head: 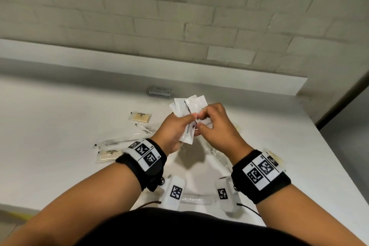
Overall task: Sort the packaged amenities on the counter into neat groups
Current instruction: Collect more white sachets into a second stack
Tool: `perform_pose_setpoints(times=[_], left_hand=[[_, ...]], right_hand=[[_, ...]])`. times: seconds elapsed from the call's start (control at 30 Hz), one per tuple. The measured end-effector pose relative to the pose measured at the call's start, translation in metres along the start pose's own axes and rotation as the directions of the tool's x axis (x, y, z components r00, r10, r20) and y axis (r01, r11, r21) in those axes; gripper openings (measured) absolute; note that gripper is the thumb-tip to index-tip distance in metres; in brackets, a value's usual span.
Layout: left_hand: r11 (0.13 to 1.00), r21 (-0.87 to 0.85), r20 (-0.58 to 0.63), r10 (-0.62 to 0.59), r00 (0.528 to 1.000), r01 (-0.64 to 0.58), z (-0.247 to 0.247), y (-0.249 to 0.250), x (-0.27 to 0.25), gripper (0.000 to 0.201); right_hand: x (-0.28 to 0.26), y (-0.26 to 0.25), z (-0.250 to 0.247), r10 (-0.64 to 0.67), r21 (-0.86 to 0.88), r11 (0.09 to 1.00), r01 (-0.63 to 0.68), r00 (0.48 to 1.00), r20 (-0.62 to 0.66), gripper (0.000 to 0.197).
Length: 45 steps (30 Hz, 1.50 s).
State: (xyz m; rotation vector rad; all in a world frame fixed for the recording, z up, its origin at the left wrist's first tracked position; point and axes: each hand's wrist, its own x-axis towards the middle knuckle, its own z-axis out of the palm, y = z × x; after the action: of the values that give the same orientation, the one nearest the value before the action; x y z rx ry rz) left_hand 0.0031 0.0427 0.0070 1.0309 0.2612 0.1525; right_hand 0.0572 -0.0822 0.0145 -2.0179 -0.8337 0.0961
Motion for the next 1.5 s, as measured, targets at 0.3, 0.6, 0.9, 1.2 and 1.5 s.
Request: perform_pose_setpoints(times=[0.3, 0.6, 0.9, 1.2, 1.5], left_hand=[[0.999, 0.047, 0.011, 0.003, 1.000, -0.003, 0.013, -0.014, -0.001, 0.029], [1.000, -0.025, -0.045, 0.004, 0.999, -0.005, 0.027, -0.020, 0.003, 0.029], [0.995, 0.097, -0.115, 0.015, 0.993, -0.003, 0.016, -0.018, -0.001, 0.010], [0.987, 0.153, -0.033, -0.051, 0.998, 0.055, 0.007, -0.001, -0.008, 0.034], [0.988, -0.065, -0.261, 0.119, 0.958, -0.141, -0.019, 0.012, -0.004, 0.027]], right_hand=[[0.003, 0.018, -0.029, 0.258, 0.360, 0.906, -0.221, 0.965, -0.055, 0.046], [-0.002, 0.035, -0.057, -0.459, -0.537, 0.773, 0.338, 0.883, -0.104, 0.017], [-0.002, 0.030, -0.072, -0.160, -0.298, 0.939, 0.173, 0.985, 0.067, 0.015], [0.017, -0.004, -0.041, 0.199, -0.144, 0.975, -0.171, 0.958, 0.208, 0.012], [0.016, -0.007, -0.013, 0.338, 0.337, 0.868, -0.364, 0.931, 0.134, 0.007]])
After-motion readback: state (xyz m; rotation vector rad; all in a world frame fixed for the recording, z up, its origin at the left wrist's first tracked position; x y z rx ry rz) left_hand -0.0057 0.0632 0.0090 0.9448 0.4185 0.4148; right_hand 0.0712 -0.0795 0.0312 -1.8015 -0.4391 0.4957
